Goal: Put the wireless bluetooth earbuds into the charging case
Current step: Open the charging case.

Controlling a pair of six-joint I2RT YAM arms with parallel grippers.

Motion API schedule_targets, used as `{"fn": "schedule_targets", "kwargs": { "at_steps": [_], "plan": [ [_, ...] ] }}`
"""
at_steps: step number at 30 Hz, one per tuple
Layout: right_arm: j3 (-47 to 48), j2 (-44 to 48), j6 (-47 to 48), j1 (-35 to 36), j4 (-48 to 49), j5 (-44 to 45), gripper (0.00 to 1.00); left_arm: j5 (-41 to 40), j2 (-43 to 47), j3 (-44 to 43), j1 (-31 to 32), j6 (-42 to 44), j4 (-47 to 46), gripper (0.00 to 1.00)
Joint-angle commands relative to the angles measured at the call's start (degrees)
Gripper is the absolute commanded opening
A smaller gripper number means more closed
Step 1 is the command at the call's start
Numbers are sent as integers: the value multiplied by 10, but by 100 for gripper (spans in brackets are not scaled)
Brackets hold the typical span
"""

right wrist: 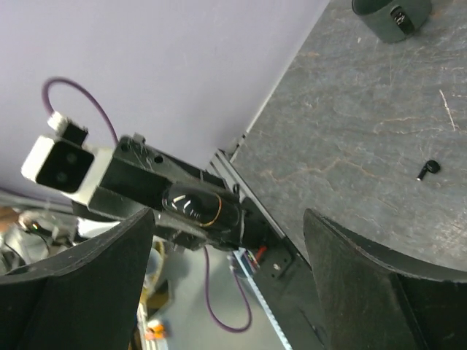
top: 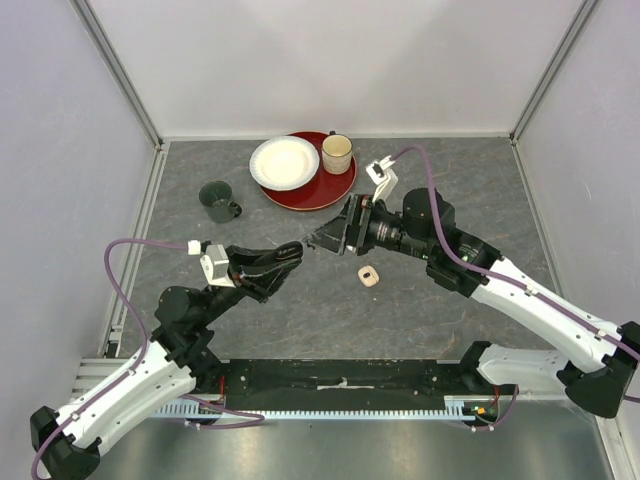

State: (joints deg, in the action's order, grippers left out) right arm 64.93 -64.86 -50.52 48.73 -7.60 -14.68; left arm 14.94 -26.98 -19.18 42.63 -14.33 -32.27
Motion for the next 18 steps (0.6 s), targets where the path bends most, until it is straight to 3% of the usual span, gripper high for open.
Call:
{"fn": "schedule_targets", "kwargs": {
  "at_steps": [1,6,18],
  "plan": [
    [45,-11,110,35,-75,24,88,-5,-1,5,3,-16,-35,2],
    [68,-35,133,69,-94,47,88,-4,-4,16,3,-21,-67,2],
    [56,-36,122,73,-89,69,88,44,-2,11,2,-18,-70,2]
  ]
}}
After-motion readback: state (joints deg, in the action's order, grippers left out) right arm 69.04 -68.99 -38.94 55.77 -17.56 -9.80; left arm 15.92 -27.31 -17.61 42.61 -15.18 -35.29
